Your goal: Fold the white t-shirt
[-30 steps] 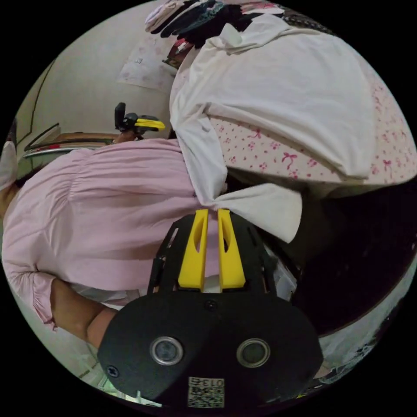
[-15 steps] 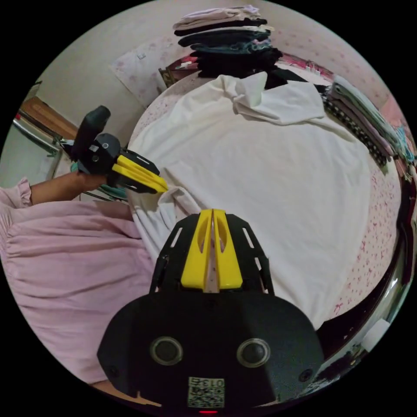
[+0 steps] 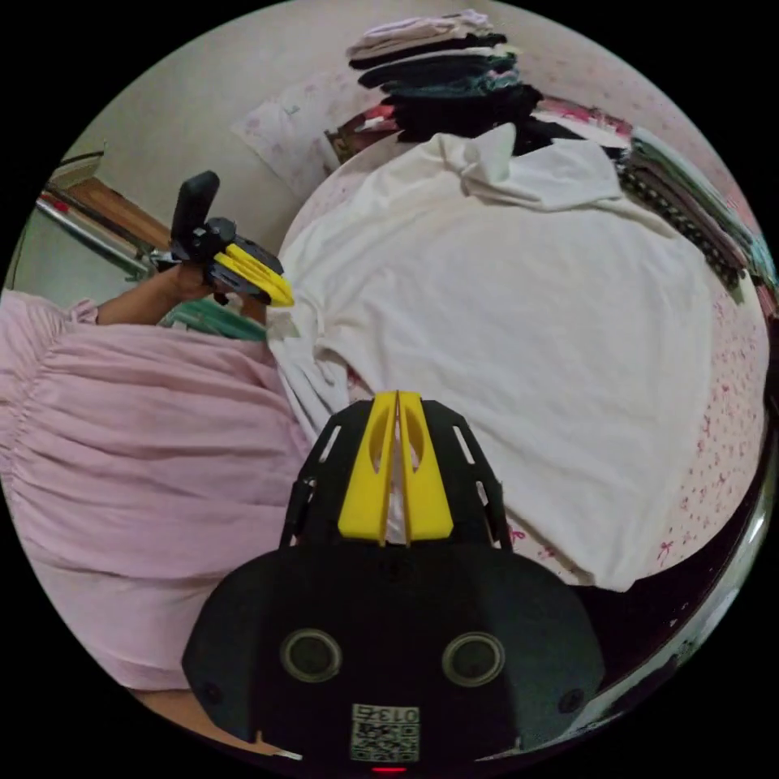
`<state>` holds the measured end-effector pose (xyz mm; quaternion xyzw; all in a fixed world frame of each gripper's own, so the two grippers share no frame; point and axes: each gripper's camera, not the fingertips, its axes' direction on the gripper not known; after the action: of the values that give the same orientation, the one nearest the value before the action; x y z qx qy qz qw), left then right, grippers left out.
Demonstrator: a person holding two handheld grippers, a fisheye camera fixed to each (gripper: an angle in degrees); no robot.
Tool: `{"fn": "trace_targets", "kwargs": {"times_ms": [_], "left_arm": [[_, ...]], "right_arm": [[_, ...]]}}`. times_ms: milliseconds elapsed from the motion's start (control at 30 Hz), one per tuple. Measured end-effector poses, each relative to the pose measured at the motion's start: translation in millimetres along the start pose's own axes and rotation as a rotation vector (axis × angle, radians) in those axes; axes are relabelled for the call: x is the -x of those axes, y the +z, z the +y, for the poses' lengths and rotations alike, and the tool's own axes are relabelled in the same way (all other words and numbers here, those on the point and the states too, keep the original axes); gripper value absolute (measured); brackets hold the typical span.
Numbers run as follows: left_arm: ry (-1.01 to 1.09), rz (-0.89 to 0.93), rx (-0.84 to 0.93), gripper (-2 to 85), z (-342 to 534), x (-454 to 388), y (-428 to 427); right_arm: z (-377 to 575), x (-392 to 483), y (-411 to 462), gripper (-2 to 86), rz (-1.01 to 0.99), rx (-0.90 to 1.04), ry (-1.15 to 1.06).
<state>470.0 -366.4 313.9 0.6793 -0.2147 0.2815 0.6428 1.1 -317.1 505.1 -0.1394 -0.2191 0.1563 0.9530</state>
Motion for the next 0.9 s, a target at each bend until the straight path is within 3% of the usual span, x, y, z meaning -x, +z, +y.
{"fn": "trace_targets", "kwargs": {"times_ms": [100, 233, 300, 467, 667, 900], "left_arm": [[-0.145, -0.133, -0.04, -0.3, 0.2, 45.2, -9.5], [-0.201, -0.222, 0.119, -0.2, -1.7, 74.3, 15.0], [-0.243, -0.202, 0.081, -0.1, 8.1, 85.9, 9.6], [-0.467, -0.257, -0.04, 0.8, 44.4, 141.8, -35.0], [-0.604, -0.232, -0.223, 7.4, 12.8, 222.9, -57.3], [-0.531, -0.167, -0.178, 10.6, -57.0, 266.8, -28.7]], "right_arm": [[-11.9, -21.6, 8.2, 0.4, 0.056, -0.048, 0.054], [-30.5, -32.9, 43.1, 0.5, 0.065, 0.03, 0.012], [-33.6, -46.3, 67.7, 0.7, 0.111, 0.179, 0.014], [-38.3, -106.8, 34.2, 2.6, 0.141, 0.071, 0.104], [-147.1, -200.6, 10.7, 8.6, 0.183, -0.074, 0.15], [-313.0, -272.2, 34.1, 13.1, 0.24, -0.099, 0.133]]}}
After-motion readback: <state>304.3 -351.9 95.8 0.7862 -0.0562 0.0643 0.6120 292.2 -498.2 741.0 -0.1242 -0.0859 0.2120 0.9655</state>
